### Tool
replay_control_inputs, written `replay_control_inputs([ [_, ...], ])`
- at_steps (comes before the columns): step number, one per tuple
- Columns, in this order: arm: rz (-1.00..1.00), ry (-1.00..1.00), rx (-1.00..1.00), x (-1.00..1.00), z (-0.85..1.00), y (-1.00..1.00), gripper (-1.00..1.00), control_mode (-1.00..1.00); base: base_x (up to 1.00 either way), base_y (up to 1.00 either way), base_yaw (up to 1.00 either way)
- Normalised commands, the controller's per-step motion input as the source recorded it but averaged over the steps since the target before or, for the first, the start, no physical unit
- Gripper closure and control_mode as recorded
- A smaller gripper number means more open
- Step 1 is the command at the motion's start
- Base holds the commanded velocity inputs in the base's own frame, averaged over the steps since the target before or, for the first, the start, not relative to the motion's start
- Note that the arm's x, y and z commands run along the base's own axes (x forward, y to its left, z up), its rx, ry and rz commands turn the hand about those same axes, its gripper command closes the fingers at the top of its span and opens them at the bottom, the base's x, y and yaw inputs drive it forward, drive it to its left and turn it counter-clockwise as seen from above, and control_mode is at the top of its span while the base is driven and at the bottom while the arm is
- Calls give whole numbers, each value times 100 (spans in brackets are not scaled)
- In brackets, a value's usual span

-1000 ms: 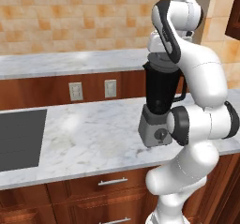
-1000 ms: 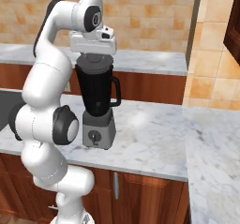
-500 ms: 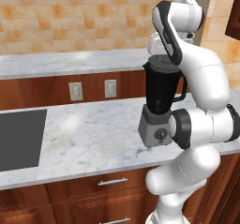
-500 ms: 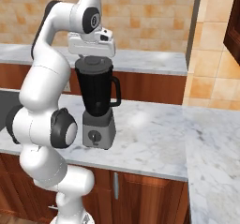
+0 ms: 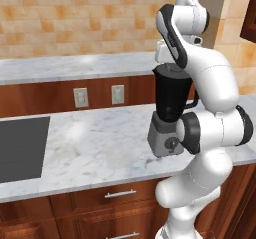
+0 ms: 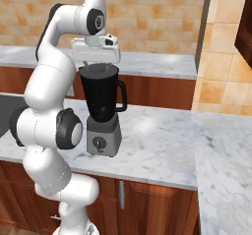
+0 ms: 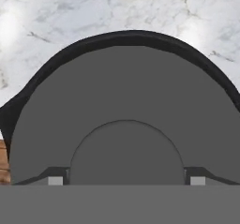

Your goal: Close the lid blender by securely placing the lid on top.

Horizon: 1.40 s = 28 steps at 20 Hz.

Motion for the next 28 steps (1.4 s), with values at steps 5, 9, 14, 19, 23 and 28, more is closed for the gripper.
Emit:
replay_control_inputs([
  [5,0,-8,0,-35,-22,2,-100,-100,0,0,0],
  [9,0,-5,0,-4,-5,0,-100,-100,0,0,0],
  [14,0,-7,0,-4,0,0,-100,-100,0,0,0],
  [19,2,-3,0,-2,0,0,-100,-100,0,0,0],
  [23,1,-9,0,-33,0,0,-100,-100,0,0,0],
  [28,0,-17,0,-60,1,0,-100,-100,0,0,0],
])
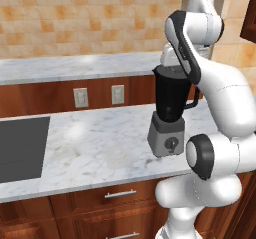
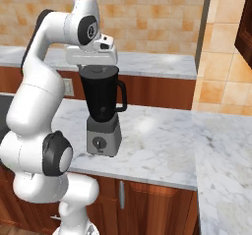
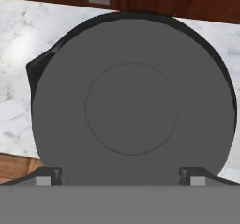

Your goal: Close the lid blender by securely placing the lid on top.

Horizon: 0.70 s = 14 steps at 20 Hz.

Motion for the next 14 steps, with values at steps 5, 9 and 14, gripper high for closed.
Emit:
replay_control_inputs([
  [5,0,-17,0,-79,0,0,-100,-100,0,0,0],
  [9,0,-15,0,-100,1,0,-100,-100,0,0,0],
  [14,0,-13,0,-99,4,12,-100,-100,0,0,0],
])
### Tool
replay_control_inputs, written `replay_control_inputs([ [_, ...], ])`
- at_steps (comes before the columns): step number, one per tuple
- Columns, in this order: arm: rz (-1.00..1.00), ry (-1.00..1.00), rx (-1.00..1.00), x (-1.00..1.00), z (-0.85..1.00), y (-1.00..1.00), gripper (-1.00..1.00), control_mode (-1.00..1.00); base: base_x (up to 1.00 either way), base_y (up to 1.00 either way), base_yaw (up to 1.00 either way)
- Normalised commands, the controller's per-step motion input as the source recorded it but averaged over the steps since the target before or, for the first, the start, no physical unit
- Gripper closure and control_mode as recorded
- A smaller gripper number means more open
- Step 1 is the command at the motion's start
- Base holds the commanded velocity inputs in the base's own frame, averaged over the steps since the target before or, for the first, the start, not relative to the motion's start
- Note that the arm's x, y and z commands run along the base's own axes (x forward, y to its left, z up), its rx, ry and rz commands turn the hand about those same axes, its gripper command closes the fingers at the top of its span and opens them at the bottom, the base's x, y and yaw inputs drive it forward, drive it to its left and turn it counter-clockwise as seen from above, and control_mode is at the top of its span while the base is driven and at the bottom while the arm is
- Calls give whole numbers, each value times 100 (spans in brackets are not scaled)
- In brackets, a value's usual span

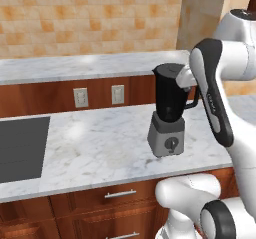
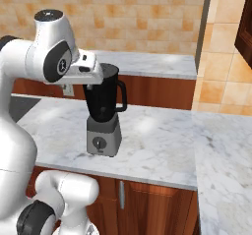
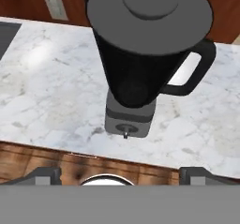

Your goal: Close the lid blender by securely placing the lid on top.

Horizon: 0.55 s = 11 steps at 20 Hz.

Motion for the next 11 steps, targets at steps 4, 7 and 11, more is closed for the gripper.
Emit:
replay_control_inputs([
  [4,0,-9,0,-70,0,38,-100,-100,0,0,0],
  [7,0,-7,0,-20,-6,66,-100,-100,0,0,0],
  [11,0,1,-3,8,-24,85,-100,-100,0,0,0],
])
